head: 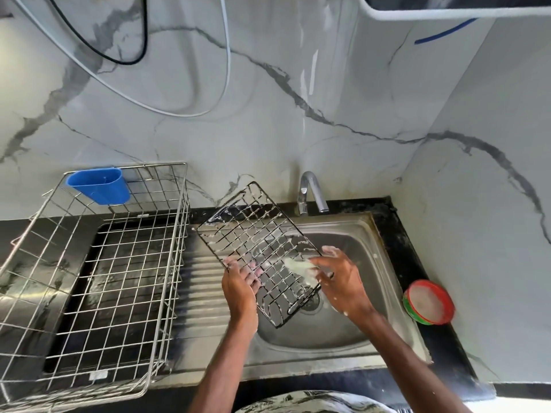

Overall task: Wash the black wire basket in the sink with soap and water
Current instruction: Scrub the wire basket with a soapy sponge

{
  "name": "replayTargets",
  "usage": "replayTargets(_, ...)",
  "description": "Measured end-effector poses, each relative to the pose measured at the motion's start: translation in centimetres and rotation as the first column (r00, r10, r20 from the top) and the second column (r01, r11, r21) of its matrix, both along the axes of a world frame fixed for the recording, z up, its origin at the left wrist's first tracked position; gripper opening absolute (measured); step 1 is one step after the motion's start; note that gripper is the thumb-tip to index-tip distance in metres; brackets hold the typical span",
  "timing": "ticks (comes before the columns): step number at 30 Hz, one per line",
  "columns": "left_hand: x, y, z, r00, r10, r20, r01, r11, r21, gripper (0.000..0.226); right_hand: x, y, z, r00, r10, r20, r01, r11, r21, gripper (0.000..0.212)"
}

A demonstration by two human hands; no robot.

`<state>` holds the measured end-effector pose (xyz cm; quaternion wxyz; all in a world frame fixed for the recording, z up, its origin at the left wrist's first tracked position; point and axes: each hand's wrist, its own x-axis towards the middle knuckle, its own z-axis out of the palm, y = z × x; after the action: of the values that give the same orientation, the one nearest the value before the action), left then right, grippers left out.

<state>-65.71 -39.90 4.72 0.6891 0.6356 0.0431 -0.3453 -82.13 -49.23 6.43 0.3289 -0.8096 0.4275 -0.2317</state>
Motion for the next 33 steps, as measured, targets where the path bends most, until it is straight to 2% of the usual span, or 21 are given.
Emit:
replayTargets(2,0.0,-0.1,0.7,0.996,0.064,-0.064,-0.065,0.998,-0.020,0.032,0.1,0.3,-0.7,0.999,-0.051,0.008,0.050,0.995,0.083,0.029)
replayTargets(5,0.0,-0.2,1.3,0.982,0.132,-0.134,-0.141,0.989,-0.055,0.026,0.6,0.9,-0.8,0.986,-0.150,0.073,0.115,0.927,0.356,0.030)
replayTargets(7,-0.4,-0.2,1.6,0.979,0.136,-0.155,-0.153,0.982,-0.108,0.025,1.1,1.4,-0.9,0.966,-0.212,0.149,0.114,0.866,0.488,0.031)
replayTargets(10,-0.8,0.1,1.6,0.980,0.087,-0.176,-0.121,0.974,-0.191,0.020,1.6,1.8,-1.3,0.932,-0.295,0.210,0.120,0.800,0.588,0.031)
replayTargets(13,-0.7,0.6,1.1,0.991,-0.042,-0.124,0.004,0.956,-0.294,0.013,2.1,1.3,-1.0,0.910,-0.326,0.255,0.128,0.808,0.575,0.027)
replayTargets(16,0.2,1.5,1.9,0.970,-0.241,-0.028,0.223,0.929,-0.295,0.069,2.0,-0.2,0.3,0.873,-0.339,0.351,0.112,0.839,0.532,0.036)
replayTargets(18,1.6,2.4,2.1,0.941,-0.339,-0.017,0.314,0.887,-0.340,0.090,1.5,-1.6,1.3,0.867,-0.311,0.388,0.110,0.881,0.461,0.041)
replayTargets(21,4.3,4.0,2.2,0.858,-0.512,0.028,0.464,0.753,-0.466,0.078,0.7,-3.5,2.8,0.909,-0.261,0.324,0.139,0.925,0.354,0.046)
replayTargets(25,8.4,5.3,2.4,0.749,-0.659,0.073,0.561,0.571,-0.599,0.085,0.3,-4.9,3.8,0.955,-0.169,0.246,0.102,0.959,0.265,0.040)
replayTargets(26,9.2,5.5,2.8,0.746,-0.664,0.049,0.571,0.599,-0.562,0.097,0.3,-5.0,4.0,0.961,-0.149,0.233,0.089,0.964,0.250,0.043)
replayTargets(28,10.4,5.3,4.1,0.762,-0.643,0.081,0.633,0.710,-0.308,0.119,0.2,-5.1,4.2,0.966,-0.122,0.227,0.066,0.969,0.240,0.044)
replayTargets(29,10.8,4.9,4.8,0.731,-0.666,0.152,0.683,0.709,-0.177,0.118,0.2,-5.3,4.2,0.968,-0.105,0.226,0.050,0.971,0.236,0.038)
replayTargets(31,11.7,4.0,6.7,0.624,-0.748,0.228,0.753,0.653,0.083,0.102,0.0,-5.6,4.1,0.975,-0.071,0.209,0.024,0.976,0.217,0.020)
replayTargets(33,12.2,3.1,8.7,0.518,-0.818,0.251,0.761,0.575,0.302,0.098,-0.3,-5.9,4.2,0.981,-0.052,0.186,0.014,0.980,0.200,0.024)
